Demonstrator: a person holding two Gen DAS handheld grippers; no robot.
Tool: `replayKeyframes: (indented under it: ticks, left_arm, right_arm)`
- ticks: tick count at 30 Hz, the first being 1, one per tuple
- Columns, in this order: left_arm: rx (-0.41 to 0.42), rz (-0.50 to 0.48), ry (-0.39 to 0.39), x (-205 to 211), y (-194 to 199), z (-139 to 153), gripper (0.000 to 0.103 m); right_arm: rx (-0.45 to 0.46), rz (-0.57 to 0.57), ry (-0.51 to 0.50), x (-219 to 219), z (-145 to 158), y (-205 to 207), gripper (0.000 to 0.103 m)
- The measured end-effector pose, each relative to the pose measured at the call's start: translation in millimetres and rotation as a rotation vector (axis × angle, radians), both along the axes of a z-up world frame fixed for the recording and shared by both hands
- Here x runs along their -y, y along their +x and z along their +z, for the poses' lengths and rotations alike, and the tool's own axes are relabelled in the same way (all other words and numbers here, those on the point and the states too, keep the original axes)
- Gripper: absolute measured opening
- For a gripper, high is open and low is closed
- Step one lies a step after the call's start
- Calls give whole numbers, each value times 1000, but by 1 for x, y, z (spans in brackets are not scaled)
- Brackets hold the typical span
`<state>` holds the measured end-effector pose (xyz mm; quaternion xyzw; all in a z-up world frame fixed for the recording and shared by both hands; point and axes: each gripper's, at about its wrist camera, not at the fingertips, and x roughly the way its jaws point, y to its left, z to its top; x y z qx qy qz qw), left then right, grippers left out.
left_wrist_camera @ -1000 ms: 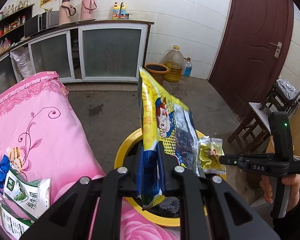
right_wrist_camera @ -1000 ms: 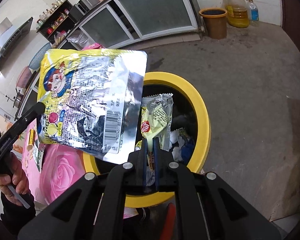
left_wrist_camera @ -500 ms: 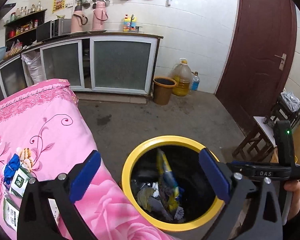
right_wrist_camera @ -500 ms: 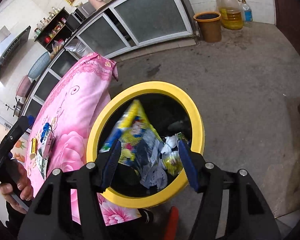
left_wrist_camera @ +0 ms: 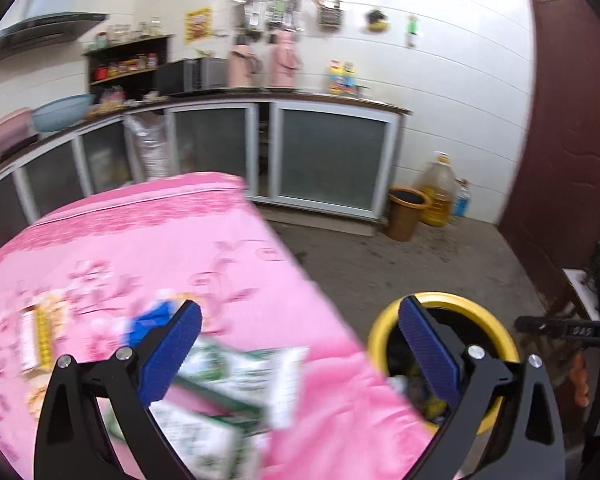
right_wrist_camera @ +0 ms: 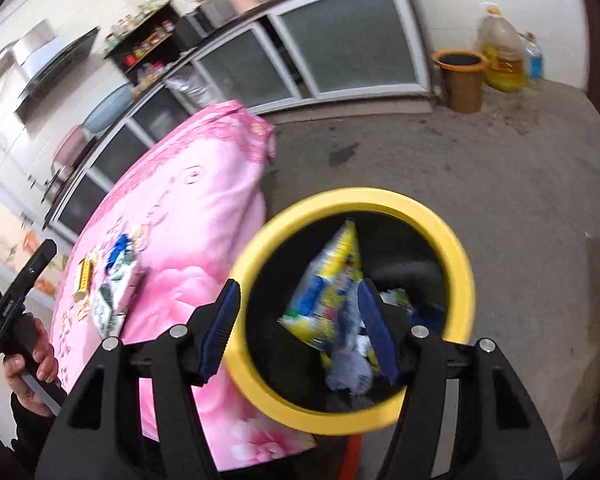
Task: Collect trash
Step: 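Reach both tools back toward the trash on the table, then grasp the boxed tube with the left tool while the right tool grasps the blue glove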
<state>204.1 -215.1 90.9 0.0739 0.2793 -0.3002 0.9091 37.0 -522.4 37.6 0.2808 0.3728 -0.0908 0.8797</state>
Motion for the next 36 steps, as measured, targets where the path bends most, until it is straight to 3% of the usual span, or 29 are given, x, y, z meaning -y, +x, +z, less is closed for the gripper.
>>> replayKeyframes:
  ticks: [10, 16, 24, 36]
  left_arm:
    - [37, 354, 65, -166, 54, 1, 95]
    - [28, 464, 96, -226, 78, -6, 95]
    - [-45, 443, 106, -247, 110, -29, 95]
    - [-78, 457, 149, -243, 146, -48, 95]
  right_arm:
    - [39, 298, -41, -109, 36, 113, 63]
    - [27, 478, -53, -183, 50, 186, 63]
    - [-103, 618, 15, -238, 38, 272, 62]
    - [-233, 625, 40, -265, 3, 335, 57]
